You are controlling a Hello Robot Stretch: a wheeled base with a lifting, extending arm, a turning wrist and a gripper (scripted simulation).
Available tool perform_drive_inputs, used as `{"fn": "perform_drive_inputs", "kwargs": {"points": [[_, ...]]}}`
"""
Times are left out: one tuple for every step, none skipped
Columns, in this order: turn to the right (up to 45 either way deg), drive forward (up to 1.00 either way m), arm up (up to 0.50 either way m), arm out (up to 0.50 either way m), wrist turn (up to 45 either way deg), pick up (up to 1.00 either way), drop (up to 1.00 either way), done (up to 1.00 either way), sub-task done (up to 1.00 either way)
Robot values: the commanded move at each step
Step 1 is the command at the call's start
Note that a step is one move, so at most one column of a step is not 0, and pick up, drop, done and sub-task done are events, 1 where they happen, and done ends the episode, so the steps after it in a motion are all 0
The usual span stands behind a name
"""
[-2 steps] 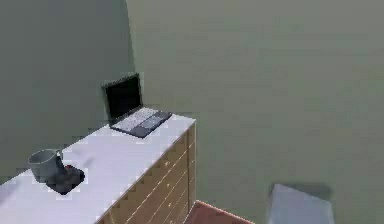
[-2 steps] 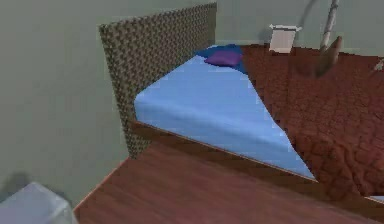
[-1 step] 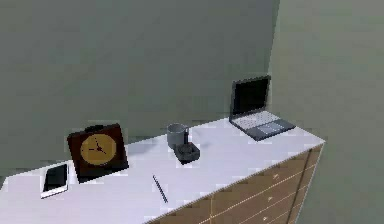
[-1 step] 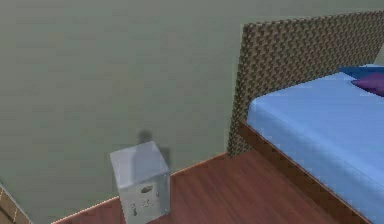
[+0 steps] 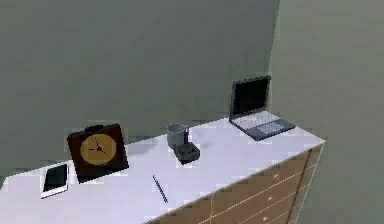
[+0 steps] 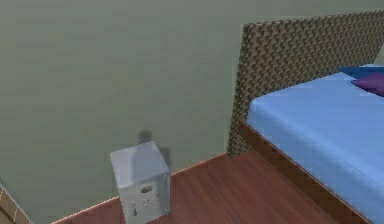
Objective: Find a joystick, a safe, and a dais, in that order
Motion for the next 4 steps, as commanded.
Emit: {"fn": "perform_drive_inputs", "kwargs": {"points": [[45.0, 0.00, 0.00, 0.00, 0.0, 0.00, 0.00, 0.00, 0.00], [45.0, 0.00, 0.00, 0.00, 0.0, 0.00, 0.00, 0.00, 0.00], [45.0, 0.00, 0.00, 0.00, 0.0, 0.00, 0.00, 0.00, 0.00], [15.0, 0.00, 0.00, 0.00, 0.0, 0.00, 0.00, 0.00, 0.00]]}}
